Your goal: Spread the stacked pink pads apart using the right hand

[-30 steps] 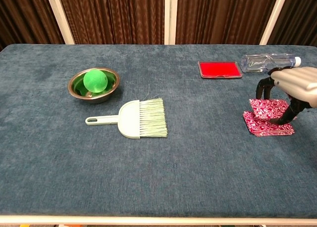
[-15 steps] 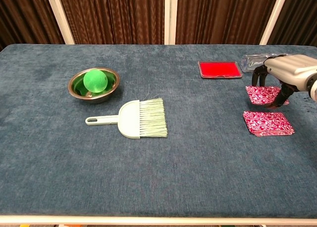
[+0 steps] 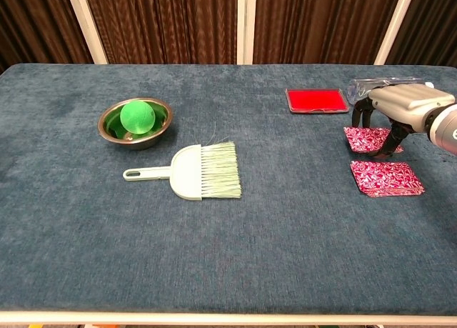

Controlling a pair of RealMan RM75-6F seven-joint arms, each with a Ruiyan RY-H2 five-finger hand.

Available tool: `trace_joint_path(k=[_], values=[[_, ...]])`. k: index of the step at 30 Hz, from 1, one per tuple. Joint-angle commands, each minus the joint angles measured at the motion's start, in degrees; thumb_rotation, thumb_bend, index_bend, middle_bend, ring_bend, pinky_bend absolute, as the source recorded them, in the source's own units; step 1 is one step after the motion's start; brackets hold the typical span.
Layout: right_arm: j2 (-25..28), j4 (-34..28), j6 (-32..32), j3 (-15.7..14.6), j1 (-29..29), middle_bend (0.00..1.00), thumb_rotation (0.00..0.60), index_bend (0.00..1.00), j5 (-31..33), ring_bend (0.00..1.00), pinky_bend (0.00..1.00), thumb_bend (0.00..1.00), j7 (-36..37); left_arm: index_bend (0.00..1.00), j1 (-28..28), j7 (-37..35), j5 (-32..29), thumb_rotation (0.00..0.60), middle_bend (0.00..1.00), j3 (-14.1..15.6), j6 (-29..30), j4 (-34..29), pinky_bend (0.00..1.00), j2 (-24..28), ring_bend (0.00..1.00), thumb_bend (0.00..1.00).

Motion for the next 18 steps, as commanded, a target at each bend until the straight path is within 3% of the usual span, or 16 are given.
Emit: trace_joint_path(k=[1, 7, 12, 18], values=[[0.1, -0.1, -0.6, -0.1, 0.4, 0.30, 0.600, 0.31, 0.8, 0.05, 0.00, 0.15, -0.7, 0.11, 0.0, 0.0, -0.1, 0.600, 0.08, 0.0, 0.0, 0.0, 0.13, 0.0, 0.04, 0.00], [0.2, -0.4, -0.3, -0.1, 0.7, 0.19, 0.600, 0.18, 1.2, 0.00, 0.00, 0.15, -1.1, 0.11, 0.0, -0.4, -0.3, 0.600, 0.08, 0.0, -0.1, 0.2, 0.13, 0.0, 0.04, 0.00], [1.1, -2.1, 0.8, 0.0, 0.4, 0.18, 0.600, 0.17, 0.9, 0.00, 0.00, 0.15, -0.8, 0.11, 0.1, -0.9, -0.3, 0.600, 0.08, 0.0, 0.0, 0.3, 0.13, 0.0, 0.04, 0.00], [5.3, -9.3, 3.7, -1.1, -1.5, 0.21, 0.600, 0.18, -1.2, 0.00, 0.00, 0.15, 0.1, 0.11, 0.2, -1.2, 0.0, 0.600, 0.08, 0.1, 0.3, 0.2, 0.13, 0.1, 0.04, 0.00]])
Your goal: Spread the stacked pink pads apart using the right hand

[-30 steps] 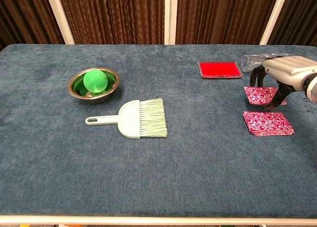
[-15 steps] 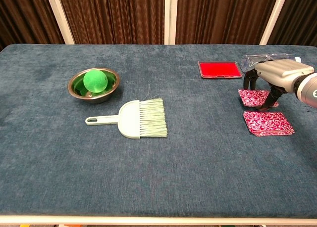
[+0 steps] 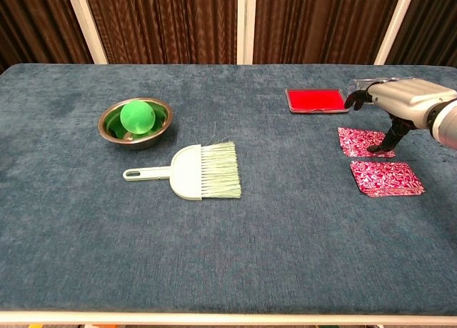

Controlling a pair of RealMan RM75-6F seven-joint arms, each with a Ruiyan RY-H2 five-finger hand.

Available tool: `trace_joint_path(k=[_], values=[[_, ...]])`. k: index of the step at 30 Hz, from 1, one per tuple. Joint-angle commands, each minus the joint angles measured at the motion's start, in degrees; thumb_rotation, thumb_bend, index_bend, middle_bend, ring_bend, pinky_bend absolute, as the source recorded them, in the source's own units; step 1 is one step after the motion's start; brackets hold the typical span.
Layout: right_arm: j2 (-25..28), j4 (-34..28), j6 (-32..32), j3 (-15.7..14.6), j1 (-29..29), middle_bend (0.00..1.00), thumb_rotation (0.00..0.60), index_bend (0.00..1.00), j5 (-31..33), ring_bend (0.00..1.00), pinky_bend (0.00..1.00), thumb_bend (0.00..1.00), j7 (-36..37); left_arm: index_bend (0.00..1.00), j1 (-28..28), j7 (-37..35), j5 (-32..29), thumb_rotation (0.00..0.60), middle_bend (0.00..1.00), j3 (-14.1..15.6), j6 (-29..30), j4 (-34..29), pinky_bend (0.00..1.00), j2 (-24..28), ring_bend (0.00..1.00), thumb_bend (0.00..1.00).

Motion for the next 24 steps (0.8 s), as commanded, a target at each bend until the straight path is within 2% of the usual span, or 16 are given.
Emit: trace_joint_path(k=[1, 4, 8, 13, 24], values=[[3.4, -5.3, 1.7, -1.3, -1.6, 0.22, 0.600, 0.20, -1.3, 0.00, 0.00, 0.14, 0.3, 0.11, 0.1, -0.2, 0.1, 0.600, 0.08, 0.1, 0.1, 0.0, 0.13, 0.0, 0.04, 0.00], [6.1, -9.4, 1.7, -3.0, -2.7, 0.24, 0.600, 0.21, -1.2, 0.00, 0.00, 0.11, -0.3, 0.11, 0.2, -0.3, 0.2, 0.600, 0.08, 0.3, 0.2, 0.1, 0.13, 0.1, 0.04, 0.00], [7.4, -11.8, 2.2, -5.0, -3.9, 0.24, 0.600, 0.21, -1.4, 0.00, 0.00, 0.10, -0.9, 0.11, 0.2, -0.6, 0.6, 0.600, 0.08, 0.5, 0.3, 0.4, 0.13, 0.0, 0.04, 0.00], [6.5, -11.2, 2.5, -6.2, -4.6, 0.24, 0.600, 0.21, -2.0, 0.00, 0.00, 0.10, -0.6, 0.11, 0.0, -0.4, 0.7, 0.600, 0.08, 0.5, 0.2, 0.3, 0.13, 0.0, 0.04, 0.00], [4.6, -9.8, 3.1, -7.0, -5.1, 0.27, 0.600, 0.25, -3.0, 0.00, 0.00, 0.10, -0.6, 0.11, -0.2, 0.3, 0.4, 0.600, 0.08, 0.3, -0.2, -0.4, 0.13, 0.1, 0.04, 0.00]])
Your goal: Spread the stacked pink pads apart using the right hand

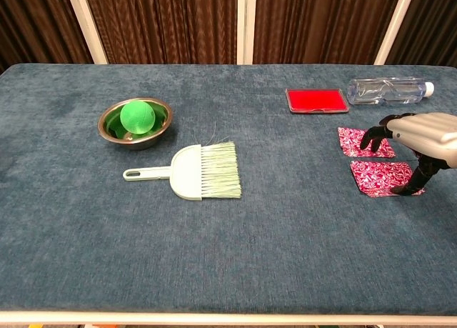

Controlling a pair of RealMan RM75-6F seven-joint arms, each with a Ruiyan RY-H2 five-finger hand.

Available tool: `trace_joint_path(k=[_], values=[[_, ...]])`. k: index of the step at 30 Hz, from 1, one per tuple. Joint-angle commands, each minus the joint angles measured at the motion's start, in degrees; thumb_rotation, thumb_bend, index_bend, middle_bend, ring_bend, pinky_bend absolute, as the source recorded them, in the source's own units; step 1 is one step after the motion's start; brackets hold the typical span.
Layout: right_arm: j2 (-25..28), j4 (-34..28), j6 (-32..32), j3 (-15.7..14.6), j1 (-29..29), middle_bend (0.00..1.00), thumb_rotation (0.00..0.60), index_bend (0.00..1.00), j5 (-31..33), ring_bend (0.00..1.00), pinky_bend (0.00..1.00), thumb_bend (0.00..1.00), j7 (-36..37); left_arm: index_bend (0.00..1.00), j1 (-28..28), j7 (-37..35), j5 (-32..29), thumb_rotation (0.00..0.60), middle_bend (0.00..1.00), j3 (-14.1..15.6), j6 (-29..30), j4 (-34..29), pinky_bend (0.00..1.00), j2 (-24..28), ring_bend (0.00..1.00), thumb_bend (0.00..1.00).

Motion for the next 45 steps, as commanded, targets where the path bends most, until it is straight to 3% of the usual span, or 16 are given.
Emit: trace_joint_path(k=[1, 17, 26, 39, 45], values=[[-0.1, -0.2, 0.2, -0.3, -0.1, 0.27, 0.600, 0.25, 0.0, 0.00, 0.00, 0.10, -0.5, 0.11, 0.0, -0.1, 0.0, 0.600, 0.08, 0.0, 0.0, -0.1, 0.13, 0.0, 0.04, 0.00], [-1.2, 0.6, 0.4, -0.2, -0.2, 0.31, 0.600, 0.31, 0.1, 0.01, 0.00, 0.10, -1.7, 0.11, 0.0, -0.1, -0.1, 0.600, 0.08, 0.0, 0.0, 0.4, 0.13, -0.3, 0.04, 0.00], [-1.6, 0.7, 0.5, 0.1, -0.3, 0.38, 0.600, 0.41, 0.2, 0.05, 0.00, 0.12, -1.8, 0.11, 0.3, -1.3, 0.4, 0.600, 0.08, 0.2, 0.8, 1.1, 0.13, -0.3, 0.04, 0.00], [-1.7, 0.7, 0.6, 0.2, -0.3, 0.37, 0.600, 0.41, 0.3, 0.05, 0.00, 0.12, -2.3, 0.11, 0.4, -1.8, 0.5, 0.600, 0.08, 0.3, 0.9, 1.7, 0.13, -0.4, 0.04, 0.00], [-2.0, 0.9, 1.0, 0.3, -0.3, 0.41, 0.600, 0.42, 0.2, 0.08, 0.00, 0.14, -2.5, 0.11, 0.3, -1.7, 0.4, 0.600, 0.08, 0.1, 0.8, 1.6, 0.13, -0.5, 0.04, 0.00]])
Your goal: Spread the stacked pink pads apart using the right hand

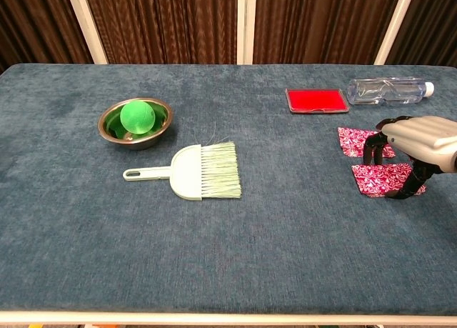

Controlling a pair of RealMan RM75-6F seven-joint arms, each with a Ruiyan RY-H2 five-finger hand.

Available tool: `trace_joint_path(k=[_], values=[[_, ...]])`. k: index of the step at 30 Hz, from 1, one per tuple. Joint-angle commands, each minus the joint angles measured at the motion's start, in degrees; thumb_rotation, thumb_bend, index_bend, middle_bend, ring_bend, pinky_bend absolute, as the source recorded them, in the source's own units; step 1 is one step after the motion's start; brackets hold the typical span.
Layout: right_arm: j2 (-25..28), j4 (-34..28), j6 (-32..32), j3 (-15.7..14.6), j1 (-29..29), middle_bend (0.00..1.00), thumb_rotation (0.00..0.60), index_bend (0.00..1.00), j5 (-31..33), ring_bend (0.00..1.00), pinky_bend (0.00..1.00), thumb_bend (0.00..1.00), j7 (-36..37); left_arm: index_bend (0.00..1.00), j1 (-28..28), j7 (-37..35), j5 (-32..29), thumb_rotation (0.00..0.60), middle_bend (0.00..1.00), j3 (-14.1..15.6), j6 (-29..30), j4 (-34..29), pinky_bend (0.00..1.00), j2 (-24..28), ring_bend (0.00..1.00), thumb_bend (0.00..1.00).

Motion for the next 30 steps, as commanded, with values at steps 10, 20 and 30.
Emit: trace_joint_path(k=[10, 20, 30], values=[[-0.5, 0.5, 1.5, 0.3, -0.4, 0.47, 0.600, 0.49, -1.8, 0.13, 0.00, 0.16, 0.6, 0.11, 0.0, -0.3, 0.0, 0.600, 0.08, 0.0, 0.0, 0.1, 0.13, 0.0, 0.04, 0.00], [1.1, -1.6, 3.2, 0.5, -1.2, 0.48, 0.600, 0.51, -3.5, 0.14, 0.00, 0.17, 1.3, 0.11, 0.1, -0.6, 0.2, 0.600, 0.08, 0.2, 0.0, 0.3, 0.13, 0.1, 0.04, 0.00], [7.2, -6.7, 8.4, -2.8, -6.2, 0.48, 0.600, 0.51, -8.8, 0.14, 0.00, 0.17, 4.8, 0.11, 0.0, -0.2, 0.2, 0.600, 0.08, 0.2, -0.2, 0.0, 0.13, 0.1, 0.04, 0.00]])
